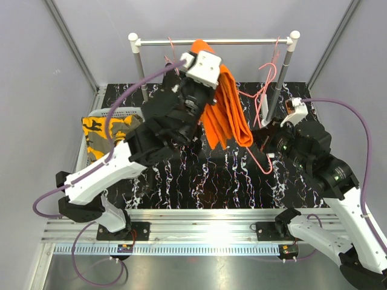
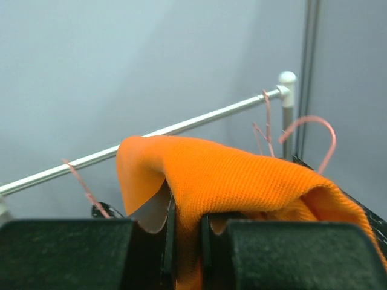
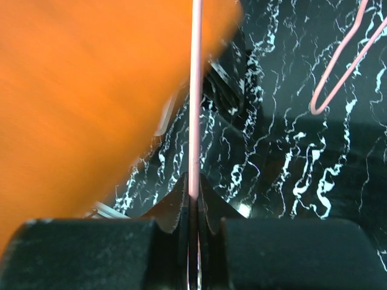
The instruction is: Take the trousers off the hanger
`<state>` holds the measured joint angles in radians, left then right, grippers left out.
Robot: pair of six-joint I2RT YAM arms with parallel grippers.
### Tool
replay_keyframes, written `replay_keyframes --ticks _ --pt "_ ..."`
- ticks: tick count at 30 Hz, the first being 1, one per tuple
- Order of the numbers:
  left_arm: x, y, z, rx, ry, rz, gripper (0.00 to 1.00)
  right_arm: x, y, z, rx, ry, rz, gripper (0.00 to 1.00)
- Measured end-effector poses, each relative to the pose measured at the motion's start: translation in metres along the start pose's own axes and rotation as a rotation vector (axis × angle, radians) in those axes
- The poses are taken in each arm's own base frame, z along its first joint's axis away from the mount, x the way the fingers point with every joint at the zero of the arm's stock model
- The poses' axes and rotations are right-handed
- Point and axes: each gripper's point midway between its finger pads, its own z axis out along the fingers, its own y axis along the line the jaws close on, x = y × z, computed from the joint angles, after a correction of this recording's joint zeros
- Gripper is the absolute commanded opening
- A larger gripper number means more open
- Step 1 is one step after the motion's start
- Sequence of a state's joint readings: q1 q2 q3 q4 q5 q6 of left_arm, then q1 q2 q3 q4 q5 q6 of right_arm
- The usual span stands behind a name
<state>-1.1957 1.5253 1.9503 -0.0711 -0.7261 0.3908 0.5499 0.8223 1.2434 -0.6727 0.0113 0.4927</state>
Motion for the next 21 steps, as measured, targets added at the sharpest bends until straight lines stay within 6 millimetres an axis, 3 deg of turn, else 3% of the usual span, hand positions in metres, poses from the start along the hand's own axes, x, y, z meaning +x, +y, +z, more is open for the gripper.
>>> replay_keyframes --ticks 6,10,16,18,21 --pt "-0.056 0.063 -0.015 -0.166 -0.067 0.007 0.00 0.012 -0.009 -0.003 0.013 0.013 -0.024 0.00" --pt "-0.066 0.118 -0.032 -0.312 -0.048 0.045 0.00 0.011 -0.010 -0.003 0.015 0.010 -0.044 0.00" --pt "-0.038 0.209 -0.077 -0.556 0.067 0.140 0.00 0.001 -0.012 -0.004 0.031 -0.018 -0.080 0.00" --pt "-0.021 0.240 -0.099 -0.643 0.113 0.174 0.00 -0.004 -0.011 -0.005 0.035 -0.031 -0.091 0.00" --pt "0.024 0.289 -0.134 -0.815 0.222 0.246 0.00 -0.008 -0.012 -0.007 0.042 -0.045 -0.104 0.00"
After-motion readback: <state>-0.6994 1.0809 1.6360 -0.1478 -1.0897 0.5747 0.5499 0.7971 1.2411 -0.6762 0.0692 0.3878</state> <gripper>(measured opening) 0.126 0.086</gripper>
